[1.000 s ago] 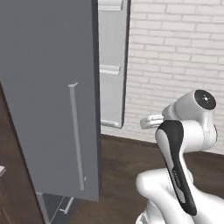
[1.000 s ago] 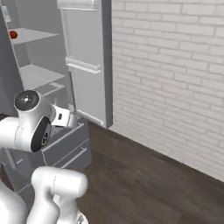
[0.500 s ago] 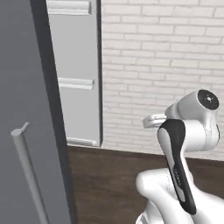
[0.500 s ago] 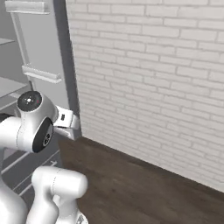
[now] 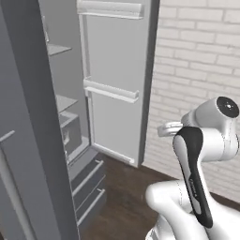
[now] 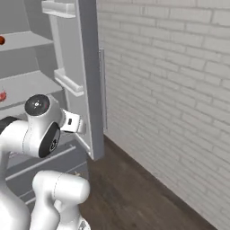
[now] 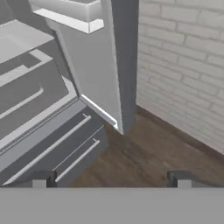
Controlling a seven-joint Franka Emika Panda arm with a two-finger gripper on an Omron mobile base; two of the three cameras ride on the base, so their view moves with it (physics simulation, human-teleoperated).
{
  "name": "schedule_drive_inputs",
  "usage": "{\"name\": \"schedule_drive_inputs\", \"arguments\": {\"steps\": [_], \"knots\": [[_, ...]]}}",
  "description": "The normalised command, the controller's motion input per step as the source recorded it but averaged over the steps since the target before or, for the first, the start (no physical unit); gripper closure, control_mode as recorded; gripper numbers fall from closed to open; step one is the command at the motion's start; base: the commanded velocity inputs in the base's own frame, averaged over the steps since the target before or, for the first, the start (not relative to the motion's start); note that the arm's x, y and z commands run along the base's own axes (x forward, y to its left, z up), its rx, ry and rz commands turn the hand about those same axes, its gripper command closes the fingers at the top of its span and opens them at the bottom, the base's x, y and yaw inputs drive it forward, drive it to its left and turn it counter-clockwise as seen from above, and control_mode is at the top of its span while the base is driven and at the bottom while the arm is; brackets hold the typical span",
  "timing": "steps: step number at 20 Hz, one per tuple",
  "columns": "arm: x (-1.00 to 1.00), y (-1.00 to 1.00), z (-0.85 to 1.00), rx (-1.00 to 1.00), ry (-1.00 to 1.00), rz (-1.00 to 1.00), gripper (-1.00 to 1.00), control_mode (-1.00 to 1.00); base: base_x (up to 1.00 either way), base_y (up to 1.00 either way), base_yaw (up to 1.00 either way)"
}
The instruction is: Place one tomato and one steak in each tupperware on the nearby counter, to pack two identical lunches.
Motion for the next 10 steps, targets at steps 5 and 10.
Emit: {"name": "schedule_drive_inputs", "arguments": {"steps": [5, 10], "knots": [[0.00, 0.00, 0.00, 0.00, 0.00, 0.00, -1.00, 1.00, 0.00, 0.07, 0.61], [0.00, 0.00, 0.00, 0.00, 0.00, 0.00, -1.00, 1.00, 0.34, 0.03, 0.60]]}}
